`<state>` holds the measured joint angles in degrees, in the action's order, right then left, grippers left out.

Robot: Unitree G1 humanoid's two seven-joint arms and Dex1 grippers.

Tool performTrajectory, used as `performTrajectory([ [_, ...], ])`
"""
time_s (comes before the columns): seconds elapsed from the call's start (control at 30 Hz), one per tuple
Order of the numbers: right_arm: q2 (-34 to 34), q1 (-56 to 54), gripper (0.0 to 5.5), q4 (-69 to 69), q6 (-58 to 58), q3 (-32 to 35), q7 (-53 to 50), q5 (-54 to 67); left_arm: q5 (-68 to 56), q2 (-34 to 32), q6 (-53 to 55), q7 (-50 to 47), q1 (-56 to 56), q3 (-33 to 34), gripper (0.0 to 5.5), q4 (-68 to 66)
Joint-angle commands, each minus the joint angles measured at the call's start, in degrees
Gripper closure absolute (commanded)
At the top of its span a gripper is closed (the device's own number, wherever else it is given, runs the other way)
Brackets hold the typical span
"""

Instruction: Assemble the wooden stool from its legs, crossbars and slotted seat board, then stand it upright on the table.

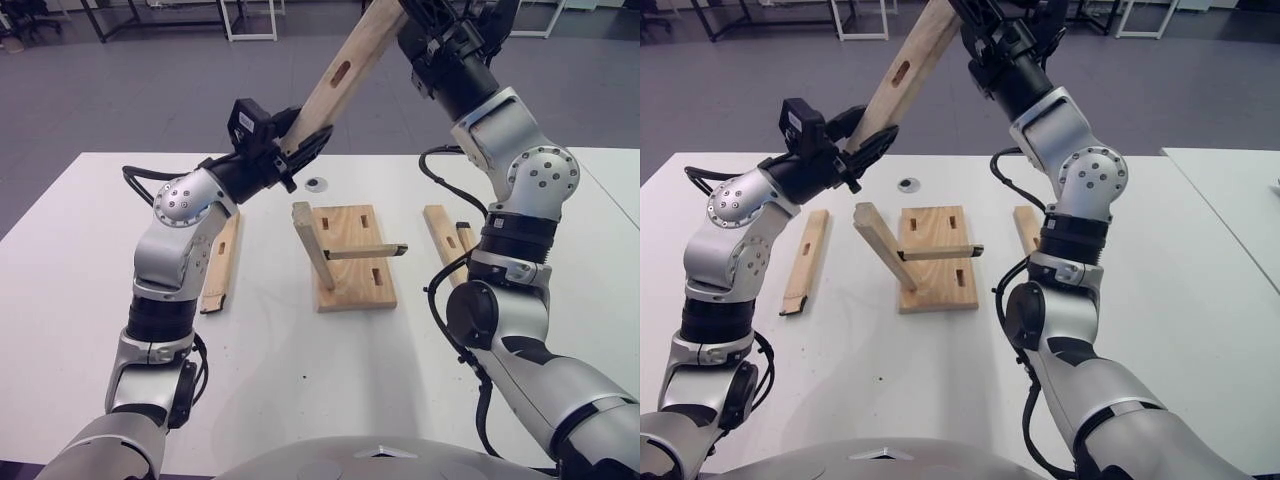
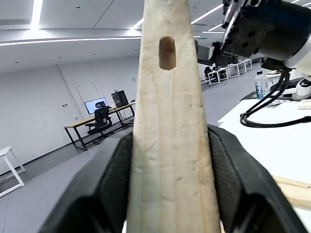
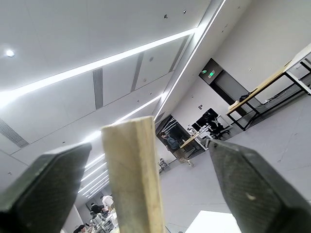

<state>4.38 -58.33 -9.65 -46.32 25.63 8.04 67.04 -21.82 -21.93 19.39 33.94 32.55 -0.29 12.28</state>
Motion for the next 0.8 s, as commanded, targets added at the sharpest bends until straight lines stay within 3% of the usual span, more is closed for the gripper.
performTrajectory([
  [0.03,0.5,1.5,1.06,4.2,-1.1,-2.2,0.3,0.5,-0.3,0.7,0.0,-0.7,1.3,1.0,3.42,-0.7],
  [0.73,-0.4,1.7,1.06,1.8,2.9,-1.4,-2.0,3.2,1.5,1.2,-3.5,0.5,-0.4,-0.6,3.42,-0.1],
  [0.8,-0.3,1.6,1.38,2.0,2.7,-1.4,-1.7,4.2,2.5,0.4,-4.0,1.2,-1.2,-1.6,3.42,-0.1],
])
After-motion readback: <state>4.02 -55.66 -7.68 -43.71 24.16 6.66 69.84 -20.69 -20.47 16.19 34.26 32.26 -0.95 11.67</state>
